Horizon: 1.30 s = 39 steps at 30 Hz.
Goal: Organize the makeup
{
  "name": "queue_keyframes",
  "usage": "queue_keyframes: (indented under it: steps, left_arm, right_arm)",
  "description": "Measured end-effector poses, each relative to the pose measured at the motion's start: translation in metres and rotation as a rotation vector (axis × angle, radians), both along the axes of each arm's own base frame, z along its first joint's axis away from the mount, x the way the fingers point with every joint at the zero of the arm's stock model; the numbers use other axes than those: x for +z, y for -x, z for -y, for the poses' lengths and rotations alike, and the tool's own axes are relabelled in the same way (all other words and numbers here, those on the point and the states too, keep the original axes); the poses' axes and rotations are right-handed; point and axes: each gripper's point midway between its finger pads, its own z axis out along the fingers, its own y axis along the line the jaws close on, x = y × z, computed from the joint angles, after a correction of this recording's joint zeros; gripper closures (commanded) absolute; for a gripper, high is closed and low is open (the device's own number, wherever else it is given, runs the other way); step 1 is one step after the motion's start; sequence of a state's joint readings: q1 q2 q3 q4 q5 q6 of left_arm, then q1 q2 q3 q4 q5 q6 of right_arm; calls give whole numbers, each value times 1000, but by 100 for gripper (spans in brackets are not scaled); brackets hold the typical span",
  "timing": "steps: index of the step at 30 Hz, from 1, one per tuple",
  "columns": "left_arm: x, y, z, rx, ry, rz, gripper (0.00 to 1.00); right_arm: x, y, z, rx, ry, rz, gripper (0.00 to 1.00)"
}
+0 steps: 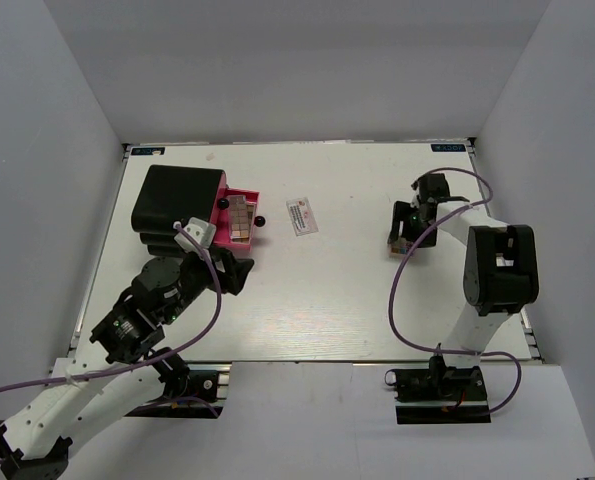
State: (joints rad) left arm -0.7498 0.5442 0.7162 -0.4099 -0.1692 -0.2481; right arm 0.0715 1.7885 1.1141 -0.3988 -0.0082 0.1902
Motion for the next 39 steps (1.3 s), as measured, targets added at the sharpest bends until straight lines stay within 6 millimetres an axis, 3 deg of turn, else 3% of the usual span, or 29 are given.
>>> queue_keyframes:
  steps: [3,6,9,14,16,18,21,27,32,36,39]
  left_arm:
    - [2,0,-2,7,6,8,18]
    - [5,0,-5,20,13,18,18]
    - [8,0,-9,41,20,29,18]
    - [14,-1,-18,82,35,50,18]
    - [18,-1,-22,101,42,62,18]
    - [21,-1,-27,119,51,72,18]
    - [24,-2,-33,151,62,84,18]
    - [26,-4,-41,198,68,92,18]
    - [26,-6,-45,220,66,93,18]
    - [26,-7,-47,231,65,94,18]
    - [26,-7,-47,235,65,95,18]
  right_arm:
    - [7,1,-28,110,-81,11,95]
    - [30,-6,-66,238,-155,48,95]
    - [74,-24,-120,380,-217,154,94]
    - [159,-52,-227,574,-350,333,94]
    - [181,-60,-264,619,-404,377,94]
    - [189,-63,-297,639,-447,385,94]
    - [182,-57,-337,652,-483,362,94]
    - [161,-26,-388,641,-520,294,94]
    - [181,-10,-419,653,-585,319,92]
    - [197,-11,-429,636,-613,358,90]
    - [194,-13,-432,615,-612,357,89]
